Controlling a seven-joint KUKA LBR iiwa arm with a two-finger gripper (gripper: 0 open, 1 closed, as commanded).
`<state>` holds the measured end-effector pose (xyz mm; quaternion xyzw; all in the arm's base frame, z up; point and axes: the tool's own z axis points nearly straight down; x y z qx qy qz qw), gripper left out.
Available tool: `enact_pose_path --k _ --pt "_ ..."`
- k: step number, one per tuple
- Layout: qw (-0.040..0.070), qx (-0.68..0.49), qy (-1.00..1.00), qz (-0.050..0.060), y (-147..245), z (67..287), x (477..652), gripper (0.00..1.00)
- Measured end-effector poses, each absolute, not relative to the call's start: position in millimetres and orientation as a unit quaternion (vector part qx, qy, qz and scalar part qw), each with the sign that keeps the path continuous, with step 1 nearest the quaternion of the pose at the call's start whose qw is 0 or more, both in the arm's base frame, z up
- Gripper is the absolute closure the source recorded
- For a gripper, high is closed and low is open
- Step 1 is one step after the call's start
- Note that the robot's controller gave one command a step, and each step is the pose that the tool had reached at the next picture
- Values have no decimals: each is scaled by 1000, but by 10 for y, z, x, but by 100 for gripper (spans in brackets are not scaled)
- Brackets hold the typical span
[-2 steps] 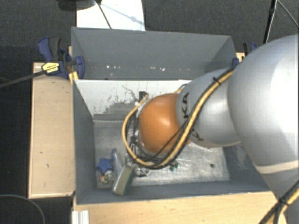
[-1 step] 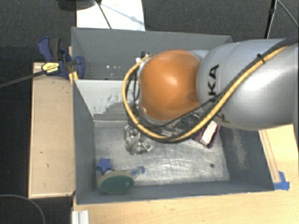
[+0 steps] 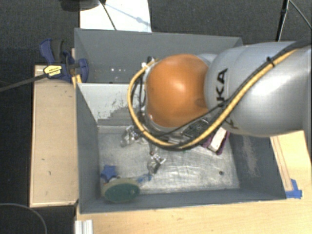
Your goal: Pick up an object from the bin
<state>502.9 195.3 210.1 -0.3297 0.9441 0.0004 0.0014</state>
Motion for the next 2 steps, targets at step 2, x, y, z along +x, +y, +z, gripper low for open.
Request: enact_pose_path --k 2 --pt "2 -395 919 1 1833 713 5295 0"
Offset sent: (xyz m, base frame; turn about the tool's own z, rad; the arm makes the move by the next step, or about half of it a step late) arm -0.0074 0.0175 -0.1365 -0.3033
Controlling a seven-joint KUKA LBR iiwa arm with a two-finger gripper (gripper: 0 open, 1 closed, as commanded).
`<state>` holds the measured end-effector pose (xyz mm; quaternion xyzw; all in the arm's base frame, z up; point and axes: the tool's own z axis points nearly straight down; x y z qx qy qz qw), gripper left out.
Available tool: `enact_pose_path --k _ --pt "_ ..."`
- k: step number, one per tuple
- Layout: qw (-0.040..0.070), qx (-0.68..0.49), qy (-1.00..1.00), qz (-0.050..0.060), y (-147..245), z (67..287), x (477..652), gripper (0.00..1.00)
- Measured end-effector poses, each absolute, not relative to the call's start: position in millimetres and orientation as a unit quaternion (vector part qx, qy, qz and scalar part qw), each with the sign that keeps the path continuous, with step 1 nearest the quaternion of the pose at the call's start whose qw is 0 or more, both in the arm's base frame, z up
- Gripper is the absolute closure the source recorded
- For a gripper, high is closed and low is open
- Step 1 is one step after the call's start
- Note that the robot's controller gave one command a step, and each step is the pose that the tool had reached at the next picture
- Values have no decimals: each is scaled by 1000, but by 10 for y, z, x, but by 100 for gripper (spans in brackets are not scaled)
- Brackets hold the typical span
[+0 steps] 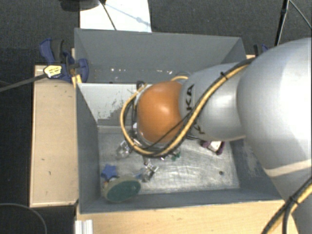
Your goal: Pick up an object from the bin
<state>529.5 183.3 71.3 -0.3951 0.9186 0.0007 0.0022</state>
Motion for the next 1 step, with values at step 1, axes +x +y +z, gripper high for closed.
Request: enact_pose_path --k 1 --pt "7 -354 935 0 1902 1858 5760 0"
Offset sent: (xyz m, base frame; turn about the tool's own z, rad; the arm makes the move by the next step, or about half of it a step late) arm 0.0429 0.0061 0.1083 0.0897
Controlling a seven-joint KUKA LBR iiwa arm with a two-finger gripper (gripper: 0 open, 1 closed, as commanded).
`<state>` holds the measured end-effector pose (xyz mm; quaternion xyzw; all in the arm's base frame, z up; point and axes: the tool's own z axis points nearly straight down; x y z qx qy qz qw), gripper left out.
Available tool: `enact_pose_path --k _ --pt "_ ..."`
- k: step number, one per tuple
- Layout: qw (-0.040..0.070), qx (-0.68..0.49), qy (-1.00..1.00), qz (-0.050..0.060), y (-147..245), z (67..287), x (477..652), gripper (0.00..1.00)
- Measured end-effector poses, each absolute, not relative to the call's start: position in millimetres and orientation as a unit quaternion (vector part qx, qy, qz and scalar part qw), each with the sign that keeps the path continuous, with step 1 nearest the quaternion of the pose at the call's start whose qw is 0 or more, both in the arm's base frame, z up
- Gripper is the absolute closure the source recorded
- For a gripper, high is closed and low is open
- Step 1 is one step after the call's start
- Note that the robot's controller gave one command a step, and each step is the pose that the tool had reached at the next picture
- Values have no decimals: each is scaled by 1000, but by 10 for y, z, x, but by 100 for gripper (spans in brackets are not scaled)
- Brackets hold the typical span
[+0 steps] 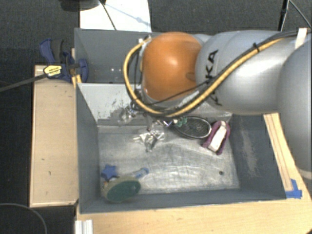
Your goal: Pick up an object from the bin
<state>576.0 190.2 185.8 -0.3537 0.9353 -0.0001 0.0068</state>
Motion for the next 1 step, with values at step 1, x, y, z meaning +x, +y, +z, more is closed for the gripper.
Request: enact_pose_path --k 1 --pt "-2 -404 915 0 1288 846 5886 0"
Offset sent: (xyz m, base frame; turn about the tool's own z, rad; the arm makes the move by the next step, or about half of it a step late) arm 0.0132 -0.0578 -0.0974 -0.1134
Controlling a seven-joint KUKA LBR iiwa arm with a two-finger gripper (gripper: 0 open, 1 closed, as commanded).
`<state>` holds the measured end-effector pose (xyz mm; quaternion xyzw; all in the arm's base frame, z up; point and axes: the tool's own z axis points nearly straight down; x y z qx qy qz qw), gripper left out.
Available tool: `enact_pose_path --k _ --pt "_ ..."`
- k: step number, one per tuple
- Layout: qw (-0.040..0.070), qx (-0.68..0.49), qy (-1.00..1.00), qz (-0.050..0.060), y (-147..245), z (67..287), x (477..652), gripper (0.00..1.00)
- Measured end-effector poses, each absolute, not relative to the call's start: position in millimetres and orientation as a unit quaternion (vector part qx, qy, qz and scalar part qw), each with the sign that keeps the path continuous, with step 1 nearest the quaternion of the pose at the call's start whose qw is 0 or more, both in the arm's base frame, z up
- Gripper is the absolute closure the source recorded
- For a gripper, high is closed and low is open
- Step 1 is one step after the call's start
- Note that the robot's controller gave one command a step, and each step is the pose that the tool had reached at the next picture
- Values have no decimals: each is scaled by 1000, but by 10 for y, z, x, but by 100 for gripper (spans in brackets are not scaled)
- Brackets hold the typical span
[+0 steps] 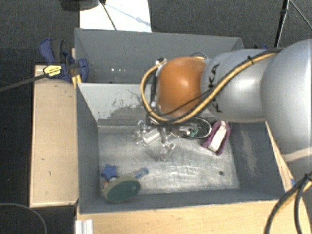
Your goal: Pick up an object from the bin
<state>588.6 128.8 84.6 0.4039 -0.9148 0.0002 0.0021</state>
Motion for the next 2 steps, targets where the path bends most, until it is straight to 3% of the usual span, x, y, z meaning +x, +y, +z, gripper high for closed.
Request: enact_pose_path --k 1,2 --pt "-2 404 -915 -1 1327 890 5898 100" --pt "-7 462 -887 1 1583 2236 5858 100"
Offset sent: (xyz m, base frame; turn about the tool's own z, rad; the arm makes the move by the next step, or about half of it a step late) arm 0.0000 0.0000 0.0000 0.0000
